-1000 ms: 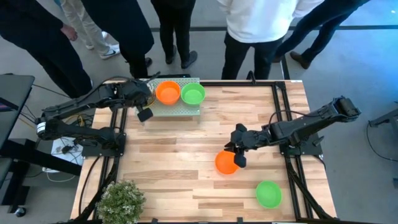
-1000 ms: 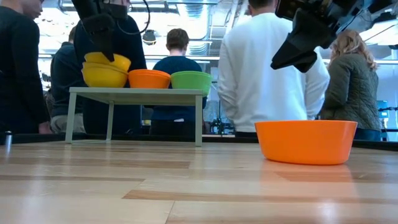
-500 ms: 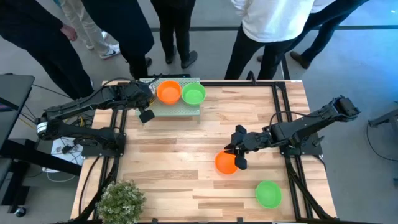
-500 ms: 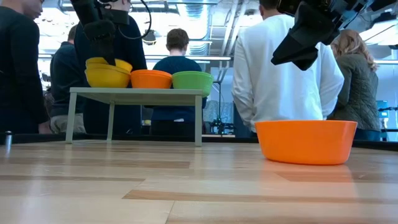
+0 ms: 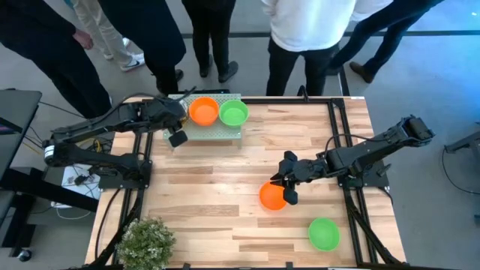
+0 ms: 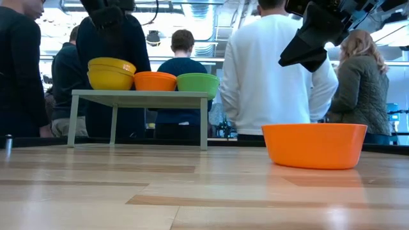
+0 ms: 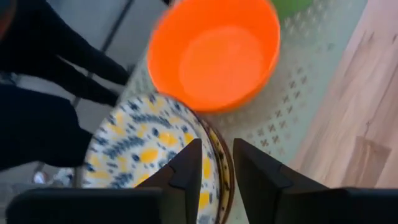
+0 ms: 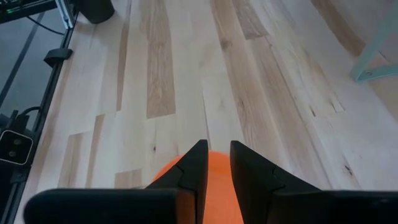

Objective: Pick & Place Mini bowls
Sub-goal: Stack the orange bowl on top of the other orange bowl on the shelf, then stack the green bowl on top of the other green bowl on the shelf

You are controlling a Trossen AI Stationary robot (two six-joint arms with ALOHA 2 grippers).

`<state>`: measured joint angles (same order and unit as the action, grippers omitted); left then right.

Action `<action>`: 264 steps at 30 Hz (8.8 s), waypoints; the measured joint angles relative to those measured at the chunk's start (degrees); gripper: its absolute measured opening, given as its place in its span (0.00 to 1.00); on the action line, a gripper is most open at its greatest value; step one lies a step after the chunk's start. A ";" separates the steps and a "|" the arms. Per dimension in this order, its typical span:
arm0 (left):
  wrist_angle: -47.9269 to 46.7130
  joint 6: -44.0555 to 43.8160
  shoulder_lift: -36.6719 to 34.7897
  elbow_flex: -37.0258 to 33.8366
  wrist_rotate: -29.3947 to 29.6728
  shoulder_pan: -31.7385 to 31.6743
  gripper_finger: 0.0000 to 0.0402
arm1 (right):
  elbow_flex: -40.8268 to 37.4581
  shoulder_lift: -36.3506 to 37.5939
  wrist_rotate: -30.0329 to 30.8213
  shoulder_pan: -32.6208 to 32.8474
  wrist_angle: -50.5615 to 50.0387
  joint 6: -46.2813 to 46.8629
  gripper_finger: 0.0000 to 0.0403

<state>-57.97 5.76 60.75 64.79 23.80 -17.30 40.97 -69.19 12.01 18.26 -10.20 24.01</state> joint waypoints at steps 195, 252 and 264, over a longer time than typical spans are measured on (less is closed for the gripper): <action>26.81 14.34 11.21 -4.00 -14.55 -3.87 0.03 | -10.29 15.63 -4.67 -10.05 19.55 -29.90 0.23; 62.51 -8.22 4.55 -25.72 -7.47 43.71 0.21 | -10.16 8.02 -4.70 0.68 28.34 -21.07 0.21; 62.68 -7.17 4.55 -25.72 -7.49 42.93 0.21 | -10.19 6.89 -8.53 2.73 28.72 -14.84 0.26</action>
<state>4.71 -1.41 65.30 39.07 16.32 25.63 30.79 -62.30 3.48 20.99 18.52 9.17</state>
